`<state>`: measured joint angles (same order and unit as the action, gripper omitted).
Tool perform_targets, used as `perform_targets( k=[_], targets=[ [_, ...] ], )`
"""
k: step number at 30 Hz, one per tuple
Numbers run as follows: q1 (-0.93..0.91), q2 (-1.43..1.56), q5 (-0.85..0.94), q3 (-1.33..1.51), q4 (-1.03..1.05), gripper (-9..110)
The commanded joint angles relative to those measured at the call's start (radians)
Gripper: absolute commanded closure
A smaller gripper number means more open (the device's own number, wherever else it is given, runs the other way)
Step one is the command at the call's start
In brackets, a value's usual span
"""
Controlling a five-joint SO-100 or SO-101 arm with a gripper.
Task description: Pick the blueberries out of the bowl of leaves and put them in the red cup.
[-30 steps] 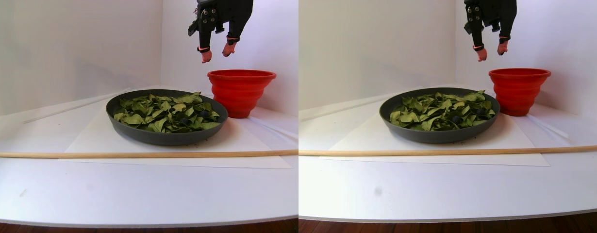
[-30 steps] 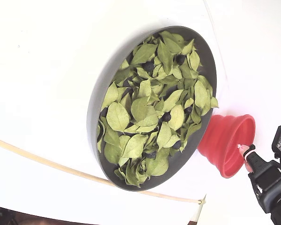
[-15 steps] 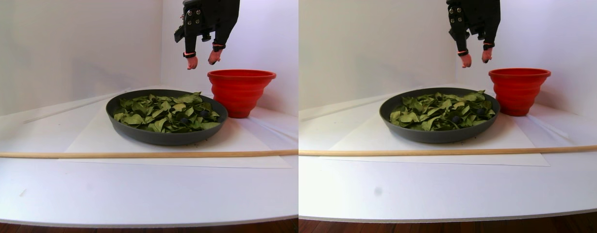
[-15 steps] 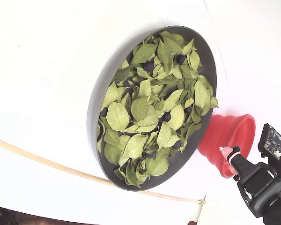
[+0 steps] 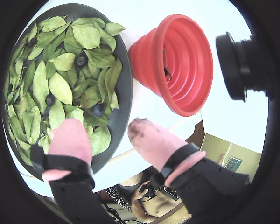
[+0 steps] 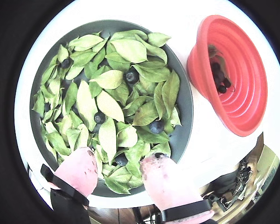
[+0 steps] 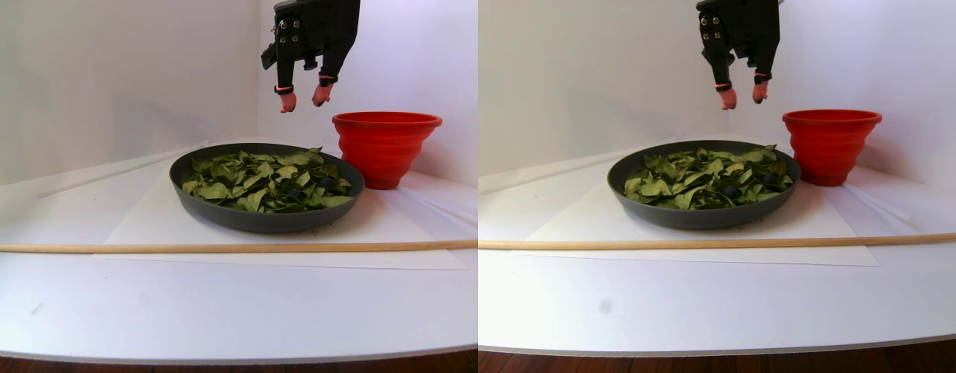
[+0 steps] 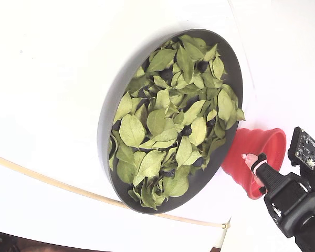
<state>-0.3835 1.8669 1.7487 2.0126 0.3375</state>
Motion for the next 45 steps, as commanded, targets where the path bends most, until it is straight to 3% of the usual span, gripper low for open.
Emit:
perform_targets(
  k=[1,45],
  targets=[
    [0.009,0.055,-0.014,-0.002,-0.015,84],
    [0.084,-0.229,-0.038,0.002,-0.244,85]
  ],
)
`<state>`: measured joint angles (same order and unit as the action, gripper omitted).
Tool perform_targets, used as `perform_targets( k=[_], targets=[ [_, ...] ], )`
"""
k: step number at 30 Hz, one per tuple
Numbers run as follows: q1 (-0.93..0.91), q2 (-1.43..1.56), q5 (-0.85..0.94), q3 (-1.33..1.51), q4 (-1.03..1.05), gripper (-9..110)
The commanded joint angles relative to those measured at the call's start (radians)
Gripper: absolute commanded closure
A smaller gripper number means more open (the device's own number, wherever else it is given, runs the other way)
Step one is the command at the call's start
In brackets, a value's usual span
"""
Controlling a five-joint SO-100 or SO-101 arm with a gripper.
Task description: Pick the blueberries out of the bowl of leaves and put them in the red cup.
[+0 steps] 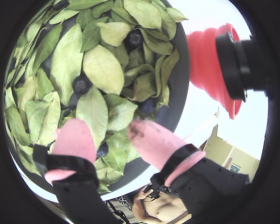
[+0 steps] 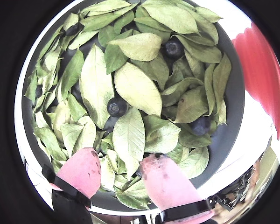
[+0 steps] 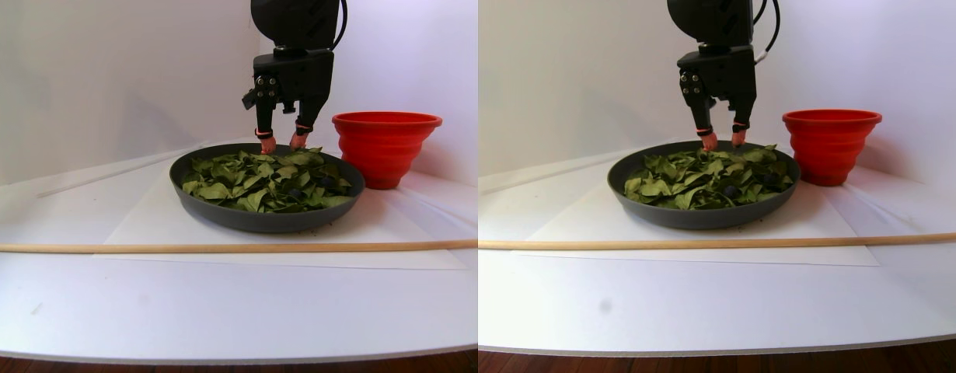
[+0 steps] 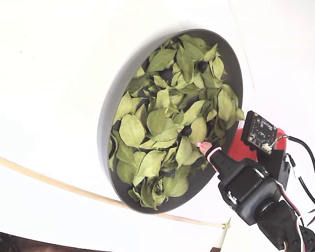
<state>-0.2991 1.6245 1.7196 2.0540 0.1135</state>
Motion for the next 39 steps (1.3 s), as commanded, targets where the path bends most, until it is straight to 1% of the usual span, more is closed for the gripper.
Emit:
perform_targets(
  k=[1,39],
  targets=[
    [0.000,0.006,-0.009,-0.046,-0.023,85],
    [0.009,-0.184,-0.041,-0.183,-0.110,86]
  ],
)
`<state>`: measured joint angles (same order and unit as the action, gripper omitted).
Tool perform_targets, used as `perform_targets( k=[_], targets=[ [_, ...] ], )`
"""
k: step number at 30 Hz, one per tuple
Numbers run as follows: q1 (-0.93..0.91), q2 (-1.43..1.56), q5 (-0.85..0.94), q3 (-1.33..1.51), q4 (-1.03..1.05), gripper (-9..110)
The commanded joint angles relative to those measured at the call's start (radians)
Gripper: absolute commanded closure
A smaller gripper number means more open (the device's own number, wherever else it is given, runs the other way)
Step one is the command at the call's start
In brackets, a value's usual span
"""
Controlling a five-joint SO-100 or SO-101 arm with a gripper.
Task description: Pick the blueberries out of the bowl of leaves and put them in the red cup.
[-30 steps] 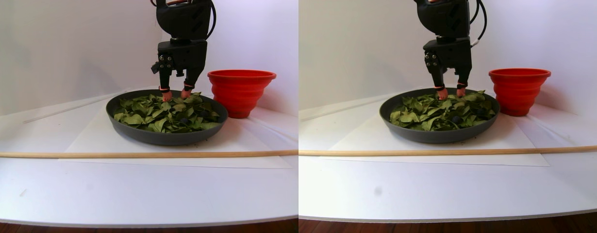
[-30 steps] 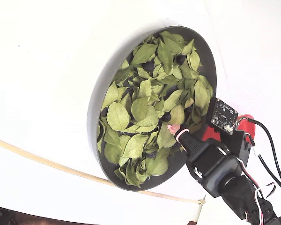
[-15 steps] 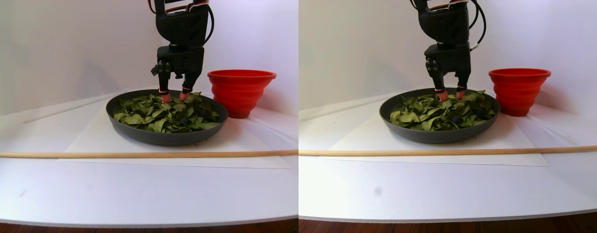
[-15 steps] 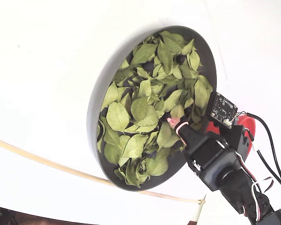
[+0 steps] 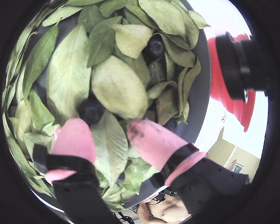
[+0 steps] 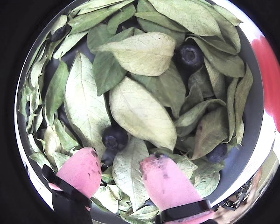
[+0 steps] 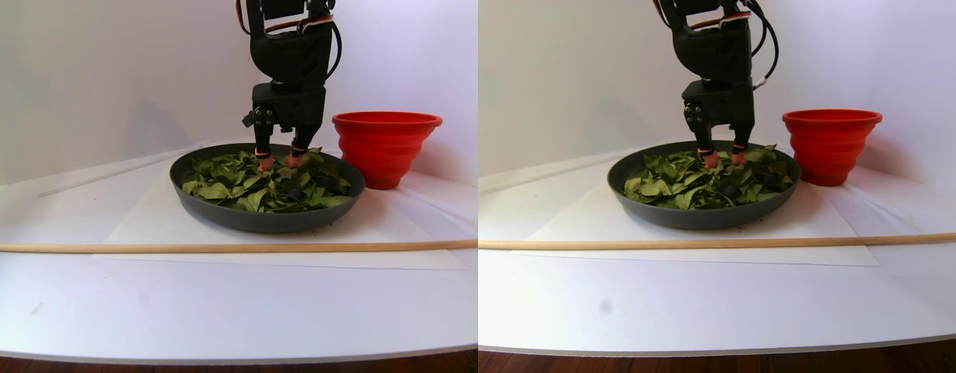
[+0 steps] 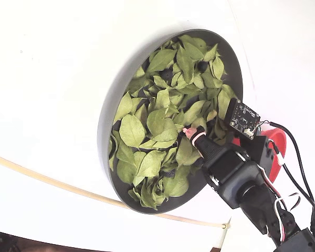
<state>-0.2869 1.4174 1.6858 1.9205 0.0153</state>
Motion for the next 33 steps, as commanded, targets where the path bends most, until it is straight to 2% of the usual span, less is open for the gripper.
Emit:
perform_targets(
  k=[1,33],
  targets=[
    [-0.002,0.018,-0.011,-0.054,-0.014,86],
    [-0.006,-0.046,-0.017,-0.086,-0.048,86]
  ],
)
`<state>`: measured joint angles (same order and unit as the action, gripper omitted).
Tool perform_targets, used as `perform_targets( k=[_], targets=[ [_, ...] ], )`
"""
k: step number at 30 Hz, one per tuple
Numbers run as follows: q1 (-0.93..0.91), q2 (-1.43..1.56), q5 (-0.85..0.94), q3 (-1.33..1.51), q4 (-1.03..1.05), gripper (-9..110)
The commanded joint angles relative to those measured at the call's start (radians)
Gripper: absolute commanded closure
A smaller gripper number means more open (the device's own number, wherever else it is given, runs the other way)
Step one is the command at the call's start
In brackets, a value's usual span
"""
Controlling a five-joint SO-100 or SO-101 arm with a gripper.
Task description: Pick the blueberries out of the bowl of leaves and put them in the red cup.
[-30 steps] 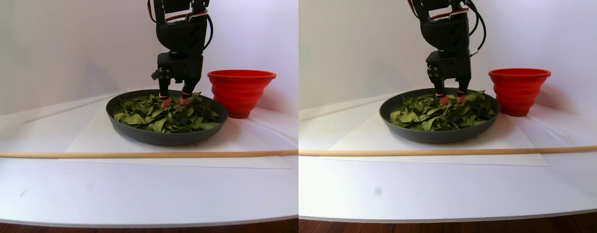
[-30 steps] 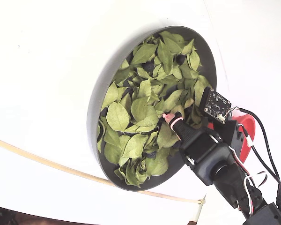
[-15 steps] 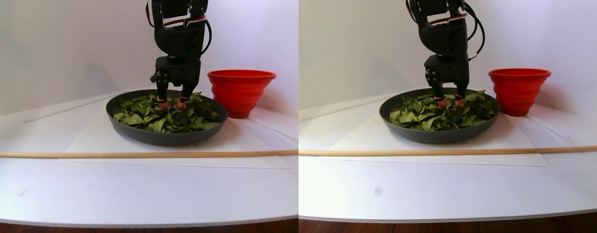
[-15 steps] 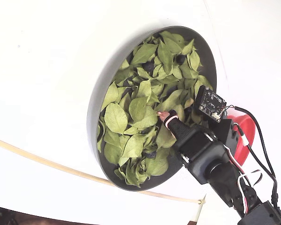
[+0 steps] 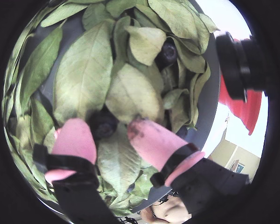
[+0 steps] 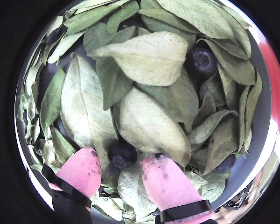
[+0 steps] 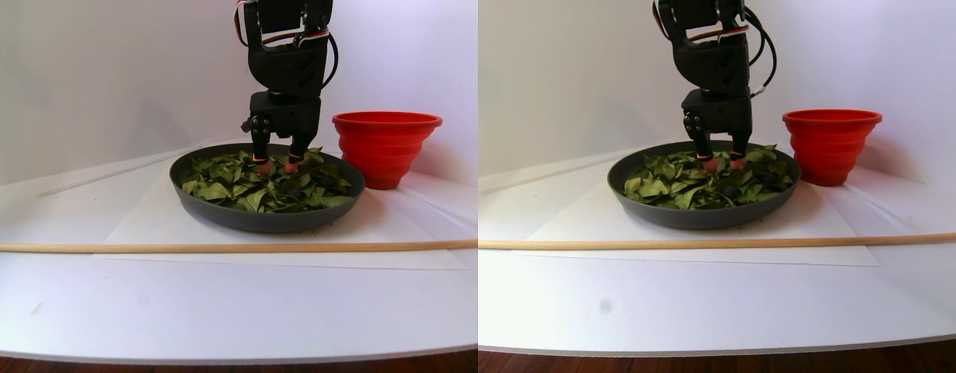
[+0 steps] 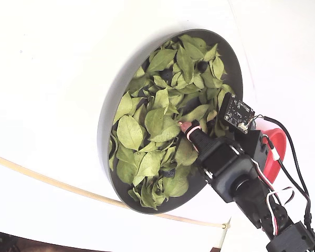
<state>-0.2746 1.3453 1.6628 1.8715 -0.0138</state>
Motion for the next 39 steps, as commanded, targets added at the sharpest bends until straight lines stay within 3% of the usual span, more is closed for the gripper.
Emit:
perform_targets(
  k=[1,39],
  targets=[
    [-0.018,0.026,0.005,-0.034,-0.018,86],
    [-0.034,-0.037,-0.029,0.029,-0.095,89]
  ],
)
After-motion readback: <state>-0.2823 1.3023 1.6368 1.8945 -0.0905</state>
